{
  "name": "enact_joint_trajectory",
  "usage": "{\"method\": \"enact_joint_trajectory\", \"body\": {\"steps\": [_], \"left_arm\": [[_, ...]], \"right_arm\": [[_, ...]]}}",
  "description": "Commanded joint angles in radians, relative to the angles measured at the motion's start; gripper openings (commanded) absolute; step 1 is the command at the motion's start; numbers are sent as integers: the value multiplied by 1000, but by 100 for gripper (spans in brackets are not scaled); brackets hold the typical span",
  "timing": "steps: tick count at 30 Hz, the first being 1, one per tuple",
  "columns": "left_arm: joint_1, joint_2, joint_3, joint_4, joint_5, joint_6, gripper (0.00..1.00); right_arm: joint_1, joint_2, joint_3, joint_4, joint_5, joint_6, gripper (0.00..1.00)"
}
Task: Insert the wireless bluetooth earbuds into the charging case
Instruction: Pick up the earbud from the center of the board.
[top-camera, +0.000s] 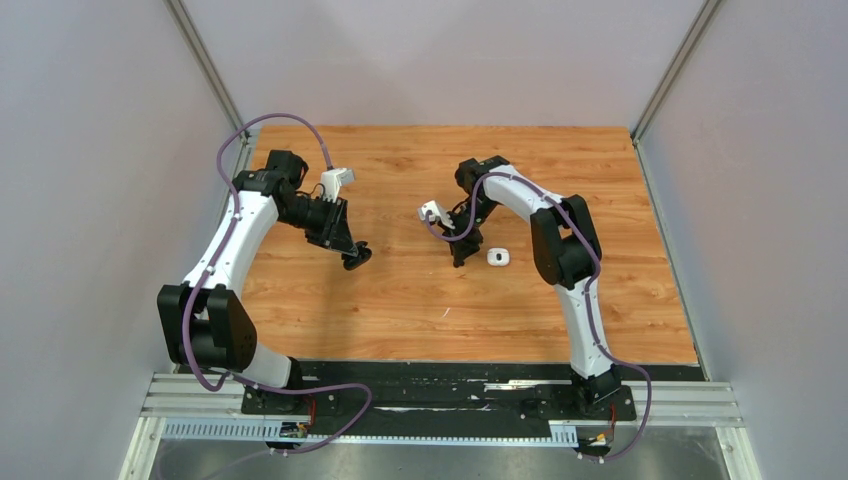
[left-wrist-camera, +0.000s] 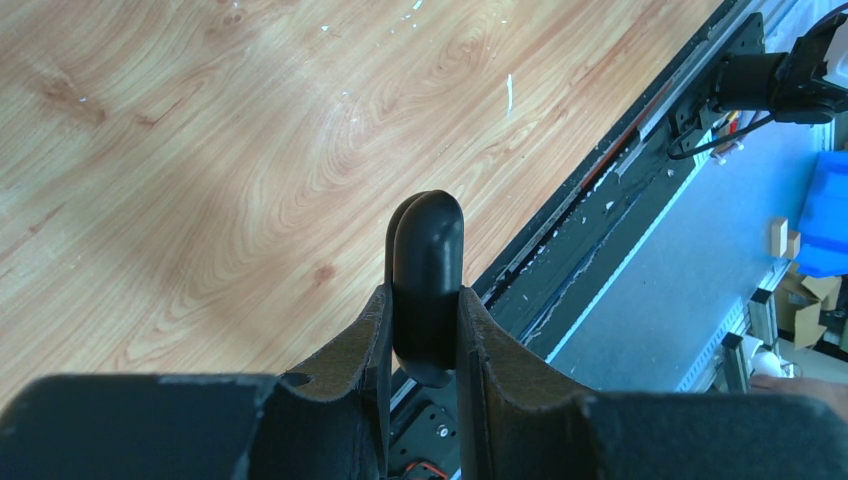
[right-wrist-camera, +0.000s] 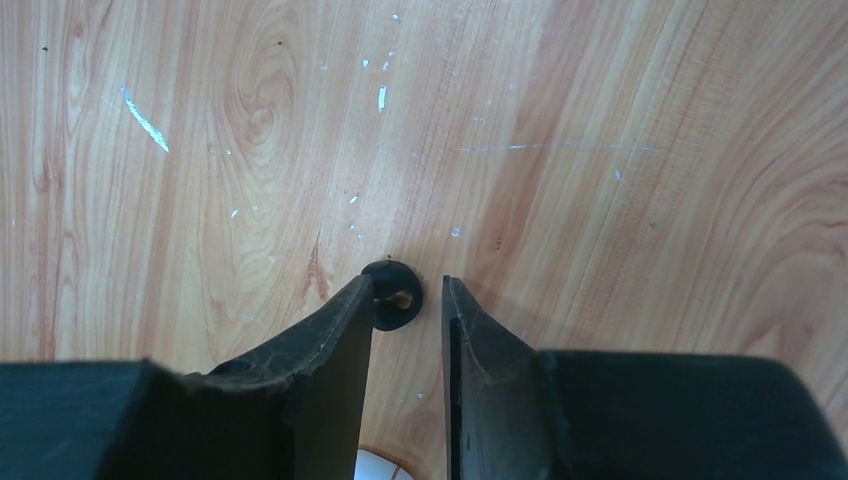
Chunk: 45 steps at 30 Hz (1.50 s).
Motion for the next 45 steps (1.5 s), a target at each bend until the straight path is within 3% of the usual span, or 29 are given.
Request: {"method": "enact_joint_trajectory", "body": {"steps": [1,9,17,27,43,45], "left_arm": [[6,-4,7,20,26,-7,0],[6,-1,10,22,29,-9,0],[6,-5,6,23,27,-9,0],[6,-8,2,24,28,-8,0],[6,-10,1,26,31,-10,0],[6,-10,2,26,31,-10,0]], "right_arm": [[-5,2,15,10,-29,3,31],[-5,-28,-47,27,-12,-1,33],[-5,-31,-34,28,-13,13,25],[-15,-33,-23,19,9,30,32],[-23,-33,0,7,-15,59,23],[-22,-28,11,-1,-30,59,14]]}}
